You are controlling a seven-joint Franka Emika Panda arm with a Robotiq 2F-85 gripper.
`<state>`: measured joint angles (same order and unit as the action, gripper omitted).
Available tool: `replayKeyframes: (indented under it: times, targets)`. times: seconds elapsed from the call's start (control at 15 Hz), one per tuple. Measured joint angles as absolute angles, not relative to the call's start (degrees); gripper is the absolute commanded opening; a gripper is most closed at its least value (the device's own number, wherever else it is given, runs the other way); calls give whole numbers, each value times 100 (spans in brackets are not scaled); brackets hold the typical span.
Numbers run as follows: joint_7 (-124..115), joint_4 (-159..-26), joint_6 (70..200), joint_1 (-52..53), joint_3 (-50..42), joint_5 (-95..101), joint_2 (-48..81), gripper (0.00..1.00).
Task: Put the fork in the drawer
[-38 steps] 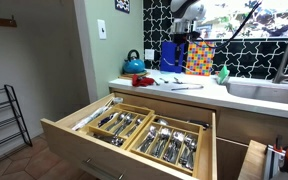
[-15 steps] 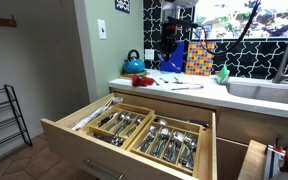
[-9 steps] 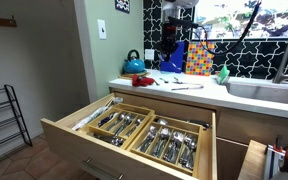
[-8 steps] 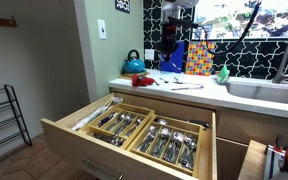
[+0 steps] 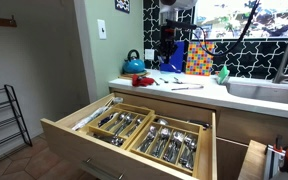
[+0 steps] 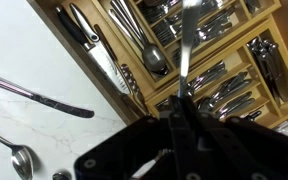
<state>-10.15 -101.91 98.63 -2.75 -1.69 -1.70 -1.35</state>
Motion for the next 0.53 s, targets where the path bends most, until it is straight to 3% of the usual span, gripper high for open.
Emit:
replayKeyframes:
  times: [0.53]
  targets:
    - [-3144,-10553,9870,78,110,126,284,2]
